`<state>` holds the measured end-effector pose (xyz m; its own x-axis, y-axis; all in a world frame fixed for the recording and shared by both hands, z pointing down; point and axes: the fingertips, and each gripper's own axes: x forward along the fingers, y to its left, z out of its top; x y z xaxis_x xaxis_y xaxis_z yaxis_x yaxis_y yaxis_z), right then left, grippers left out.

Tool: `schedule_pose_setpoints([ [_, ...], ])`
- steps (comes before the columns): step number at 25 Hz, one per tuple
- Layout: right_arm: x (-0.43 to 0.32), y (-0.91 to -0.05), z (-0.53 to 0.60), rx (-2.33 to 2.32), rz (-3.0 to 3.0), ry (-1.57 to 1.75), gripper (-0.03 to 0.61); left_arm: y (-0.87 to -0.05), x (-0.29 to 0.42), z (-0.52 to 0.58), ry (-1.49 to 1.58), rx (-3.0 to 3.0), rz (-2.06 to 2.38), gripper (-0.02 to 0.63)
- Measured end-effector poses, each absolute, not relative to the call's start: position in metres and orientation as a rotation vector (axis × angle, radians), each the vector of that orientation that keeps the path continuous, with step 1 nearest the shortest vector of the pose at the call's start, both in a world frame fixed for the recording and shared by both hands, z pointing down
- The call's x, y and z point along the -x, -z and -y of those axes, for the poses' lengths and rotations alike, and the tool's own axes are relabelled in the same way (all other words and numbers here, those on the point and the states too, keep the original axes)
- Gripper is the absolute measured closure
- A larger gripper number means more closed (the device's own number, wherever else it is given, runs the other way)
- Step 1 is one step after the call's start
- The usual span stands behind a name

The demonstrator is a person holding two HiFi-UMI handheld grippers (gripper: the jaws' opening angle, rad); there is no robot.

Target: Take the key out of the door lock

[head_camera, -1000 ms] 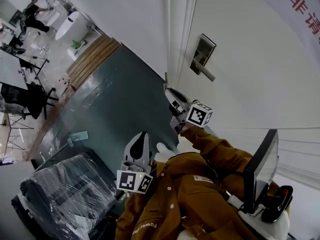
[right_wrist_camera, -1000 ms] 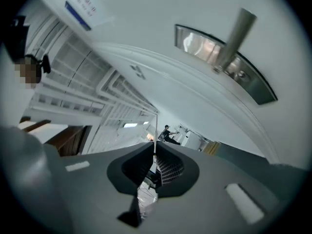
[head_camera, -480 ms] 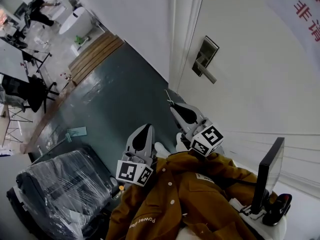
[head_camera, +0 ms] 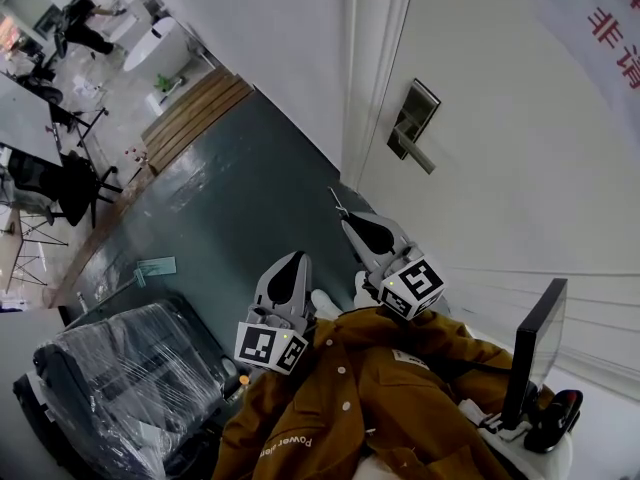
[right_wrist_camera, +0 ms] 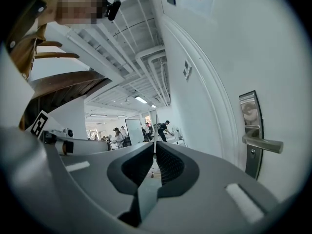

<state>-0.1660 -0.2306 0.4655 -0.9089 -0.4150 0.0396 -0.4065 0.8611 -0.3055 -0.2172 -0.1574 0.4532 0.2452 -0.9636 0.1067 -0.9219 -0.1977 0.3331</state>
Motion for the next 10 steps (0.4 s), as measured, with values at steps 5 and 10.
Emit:
schedule_pose_setpoints([
  [5,0.169,-0.476,0.229,0.679,-3.036,0.465,0.554,-0.460,0.219,0.157,0.186,-2.192,1.741,0.615],
  [10,0.169,-0.483,0.223,0.710,-3.048,0.488,0.554,-0.463,0.217,0.153,0.174,-2.191,1.727,0.615],
])
